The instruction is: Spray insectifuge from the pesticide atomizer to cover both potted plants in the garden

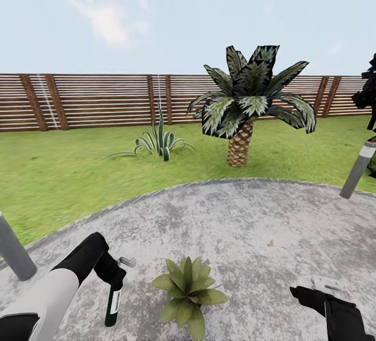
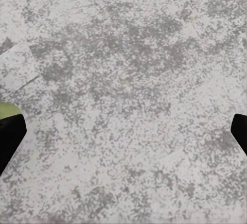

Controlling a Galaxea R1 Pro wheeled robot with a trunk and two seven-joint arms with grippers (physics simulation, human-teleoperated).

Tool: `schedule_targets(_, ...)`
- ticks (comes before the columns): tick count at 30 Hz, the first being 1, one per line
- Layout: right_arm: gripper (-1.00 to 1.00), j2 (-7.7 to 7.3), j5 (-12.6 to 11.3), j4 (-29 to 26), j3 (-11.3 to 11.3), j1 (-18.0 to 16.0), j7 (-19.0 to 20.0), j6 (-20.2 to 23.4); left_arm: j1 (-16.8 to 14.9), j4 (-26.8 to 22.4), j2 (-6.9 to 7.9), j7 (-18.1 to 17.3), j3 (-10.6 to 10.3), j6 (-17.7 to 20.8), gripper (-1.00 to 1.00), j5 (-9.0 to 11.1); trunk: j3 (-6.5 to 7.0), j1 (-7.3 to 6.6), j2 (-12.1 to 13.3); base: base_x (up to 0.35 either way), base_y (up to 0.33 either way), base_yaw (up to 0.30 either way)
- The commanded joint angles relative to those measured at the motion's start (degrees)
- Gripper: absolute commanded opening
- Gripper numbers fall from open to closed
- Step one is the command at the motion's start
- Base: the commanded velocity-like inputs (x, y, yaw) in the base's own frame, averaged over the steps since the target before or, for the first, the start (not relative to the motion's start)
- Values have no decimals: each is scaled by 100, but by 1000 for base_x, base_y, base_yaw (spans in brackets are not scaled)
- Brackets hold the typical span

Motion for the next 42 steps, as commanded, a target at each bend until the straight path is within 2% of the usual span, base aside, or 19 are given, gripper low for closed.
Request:
schedule_targets(1,100,5,52,-13,-23,-8,53,8,-3,-8,-2,-42,14,34,-100,-40,-16,0,-4,0,0,0)
schedule_targets(13,100,5,52,-6,-23,-8,53,10,0,-8,-10,-44,14,34,-100,-40,-124,0,-4,0,0,-64)
schedule_targets(30,100,6,52,-7,-23,-8,53,26,-1,12,-9,-43,14,34,-100,-40,-171,0,-4,0,0,-277)
schedule_targets(34,100,9,52,-10,-23,-8,52,26,1,251,-10,-43,14,27,-100,-47,-179,0,-4,0,0,-288)
schedule_targets(42,100,7,52,-9,-23,-8,49,26,3,327,-2,-35,21,26,-100,-49,-196,0,-4,0,0,-288)
